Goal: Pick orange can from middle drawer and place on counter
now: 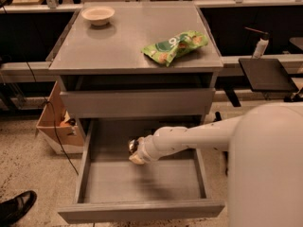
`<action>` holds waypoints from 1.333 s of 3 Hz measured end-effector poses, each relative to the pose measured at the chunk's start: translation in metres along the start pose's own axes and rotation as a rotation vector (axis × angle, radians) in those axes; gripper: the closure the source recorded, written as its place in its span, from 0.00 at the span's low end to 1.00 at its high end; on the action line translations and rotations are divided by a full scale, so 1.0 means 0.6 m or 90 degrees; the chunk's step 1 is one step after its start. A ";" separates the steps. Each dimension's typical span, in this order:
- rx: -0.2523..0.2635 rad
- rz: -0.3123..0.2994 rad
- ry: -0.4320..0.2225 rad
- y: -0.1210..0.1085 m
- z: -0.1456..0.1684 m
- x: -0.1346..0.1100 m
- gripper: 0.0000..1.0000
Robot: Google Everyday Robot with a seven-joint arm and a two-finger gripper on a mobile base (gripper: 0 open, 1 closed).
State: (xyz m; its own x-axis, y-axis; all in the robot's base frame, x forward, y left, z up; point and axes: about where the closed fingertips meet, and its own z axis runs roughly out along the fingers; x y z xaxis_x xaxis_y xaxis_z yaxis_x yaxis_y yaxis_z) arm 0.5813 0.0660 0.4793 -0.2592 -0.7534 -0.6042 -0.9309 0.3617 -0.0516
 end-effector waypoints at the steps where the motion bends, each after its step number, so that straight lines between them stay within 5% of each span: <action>1: 0.020 -0.025 -0.010 -0.014 -0.068 -0.015 1.00; 4: -0.079 -0.009 -0.061 -0.065 -0.249 -0.015 1.00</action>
Offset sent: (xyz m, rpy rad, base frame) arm -0.0128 -0.0695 0.0971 0.0639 0.1012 0.1352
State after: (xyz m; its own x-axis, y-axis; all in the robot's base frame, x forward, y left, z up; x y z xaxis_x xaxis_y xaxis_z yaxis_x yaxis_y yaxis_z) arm 0.5817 -0.0235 0.6059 -0.2260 -0.6996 -0.6778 -0.9603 0.2767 0.0346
